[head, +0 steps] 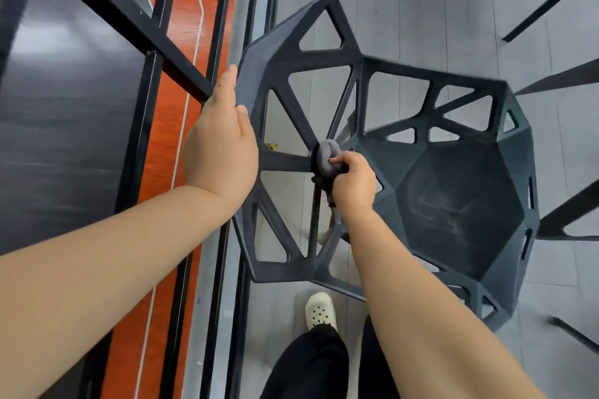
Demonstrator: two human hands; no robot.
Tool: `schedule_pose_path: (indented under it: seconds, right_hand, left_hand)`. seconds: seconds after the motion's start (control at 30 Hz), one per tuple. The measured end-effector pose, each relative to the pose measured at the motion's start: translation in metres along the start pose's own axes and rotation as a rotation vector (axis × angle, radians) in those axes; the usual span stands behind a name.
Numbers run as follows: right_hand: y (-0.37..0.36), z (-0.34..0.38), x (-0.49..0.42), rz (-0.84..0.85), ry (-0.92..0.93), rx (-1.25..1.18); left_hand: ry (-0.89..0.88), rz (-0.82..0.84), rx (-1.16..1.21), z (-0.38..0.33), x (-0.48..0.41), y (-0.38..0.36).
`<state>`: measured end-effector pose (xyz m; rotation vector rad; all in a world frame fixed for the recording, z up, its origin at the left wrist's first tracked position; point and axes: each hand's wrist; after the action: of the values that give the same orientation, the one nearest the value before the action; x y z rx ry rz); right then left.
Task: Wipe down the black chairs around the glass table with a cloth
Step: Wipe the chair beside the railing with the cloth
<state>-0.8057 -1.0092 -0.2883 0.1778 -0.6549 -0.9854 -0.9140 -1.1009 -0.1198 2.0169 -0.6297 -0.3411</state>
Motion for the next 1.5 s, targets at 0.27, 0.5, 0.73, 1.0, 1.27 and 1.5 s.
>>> schedule_pose_path:
  seconds: [0.27, 0.5, 0.73, 1.0, 1.27, 1.5]
  right_hand:
    - [0.027, -0.041, 0.082, 0.248, 0.019, 0.195]
    - [0.044, -0.051, 0.129, 0.319, 0.175, 0.193]
    - [0.024, 0.049, 0.146, 0.255, 0.151, -0.368]
    - [0.026, 0.027, 0.142, 0.207, 0.475, -0.128]
    - [0.048, -0.015, 0.192, 0.1, 0.467, -0.02]
    - [0.033, -0.059, 0.169, 0.039, 0.433, 0.112]
  left_hand:
    - [-0.023, -0.002, -0.027, -0.004, 0.002, 0.003]
    - [-0.011, -0.009, -0.048, -0.008, 0.003, 0.004]
    - [0.006, -0.01, -0.062, -0.008, 0.004, 0.005]
    - [0.028, -0.002, -0.025, -0.008, 0.004, 0.006]
    - [-0.008, -0.02, -0.047, -0.008, 0.006, 0.005]
    - [-0.065, -0.044, -0.134, -0.002, 0.0, 0.0]
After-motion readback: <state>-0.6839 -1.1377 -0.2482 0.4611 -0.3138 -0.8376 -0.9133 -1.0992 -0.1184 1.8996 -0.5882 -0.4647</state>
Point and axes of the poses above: each hand's wrist, its own x-axis away from the middle knuckle, its own y-axis out of the back of the hand, z = x × y, and after that the axes turned 1 degree about -y, right-handed
